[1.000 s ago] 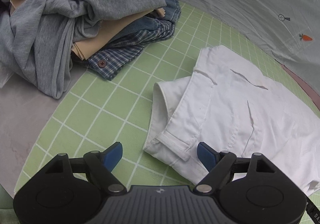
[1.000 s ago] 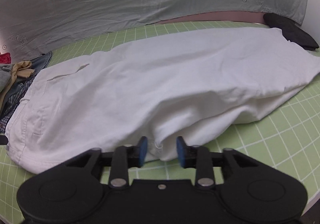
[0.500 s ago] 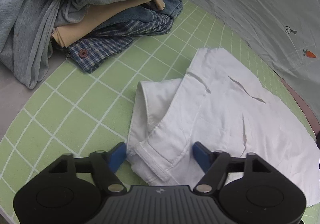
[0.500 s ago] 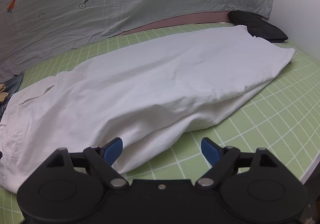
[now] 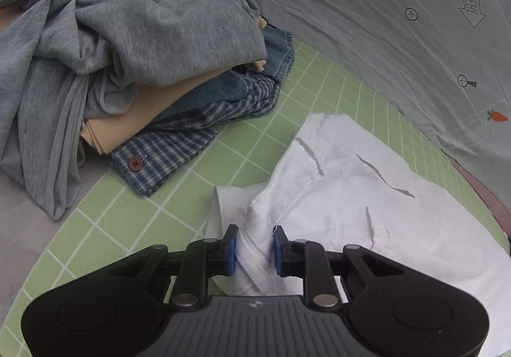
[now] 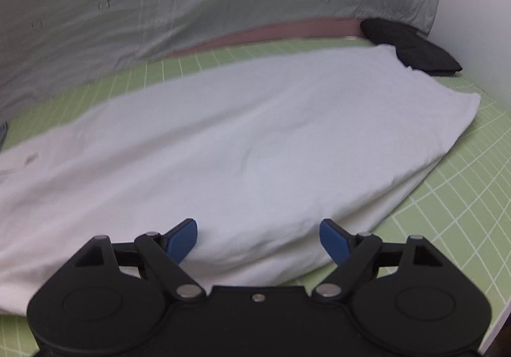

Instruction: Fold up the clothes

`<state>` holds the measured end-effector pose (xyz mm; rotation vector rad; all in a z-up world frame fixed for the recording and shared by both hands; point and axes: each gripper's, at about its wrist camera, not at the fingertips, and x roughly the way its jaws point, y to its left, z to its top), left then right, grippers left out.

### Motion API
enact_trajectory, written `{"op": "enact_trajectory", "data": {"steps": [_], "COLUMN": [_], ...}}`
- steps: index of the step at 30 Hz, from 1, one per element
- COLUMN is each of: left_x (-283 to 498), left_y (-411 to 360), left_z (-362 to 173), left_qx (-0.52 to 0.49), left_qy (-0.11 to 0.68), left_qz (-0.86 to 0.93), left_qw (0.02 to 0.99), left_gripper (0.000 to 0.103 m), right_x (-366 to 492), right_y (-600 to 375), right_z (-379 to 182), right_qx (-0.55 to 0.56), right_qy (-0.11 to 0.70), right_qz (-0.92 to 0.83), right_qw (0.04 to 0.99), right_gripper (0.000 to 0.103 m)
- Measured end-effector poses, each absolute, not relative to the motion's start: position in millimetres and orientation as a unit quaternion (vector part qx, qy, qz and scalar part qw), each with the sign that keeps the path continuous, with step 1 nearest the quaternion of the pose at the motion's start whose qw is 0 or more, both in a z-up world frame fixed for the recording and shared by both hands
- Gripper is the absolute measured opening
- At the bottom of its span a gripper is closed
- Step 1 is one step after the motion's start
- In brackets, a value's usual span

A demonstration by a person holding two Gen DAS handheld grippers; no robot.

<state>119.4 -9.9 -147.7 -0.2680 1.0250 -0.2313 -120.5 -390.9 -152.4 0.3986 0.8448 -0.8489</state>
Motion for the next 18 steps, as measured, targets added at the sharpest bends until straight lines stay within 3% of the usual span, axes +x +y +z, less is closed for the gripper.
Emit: {"op": "enact_trajectory", "data": {"steps": [3, 8, 15, 16, 18], "left_x": [117.1, 112.7, 112.2, 113.0, 115.3], "left_y": [-3.6, 2.9, -6.2, -7.5, -9.1], "left_z": [-154.3, -159.5, -171.8, -171.3, -170.6], "left_qx": [-0.157, -0.204, -0.205, -0.205, -0.213], "left_qy": [0.496, 0.498, 0.515, 0.512, 0.506], "left_qz": [-0.097, -0.083, -0.064, -0.067, -0.076], "left_qw": [0.849, 0.838, 0.83, 0.832, 0.833], "left_gripper": [0.037, 0.075, 0.075, 0.073, 0.054], "right_x": [-132.7, -148.8, -155.1, -156.9, -162.6], "right_y": [-384.4, -380.1, -397.1, -397.9, -400.2], "right_z": [-163.8, -158.5, -134.4, -133.1, -132.4], "right_qx": [0.202, 0.222, 0.24, 0.24, 0.243], "right_qy": [0.41, 0.392, 0.348, 0.347, 0.343], "right_qz": [-0.389, -0.393, -0.408, -0.409, -0.414], "right_qw": [0.8, 0.801, 0.809, 0.809, 0.807], "right_gripper": [0.083, 0.083, 0.084, 0.085, 0.085]}}
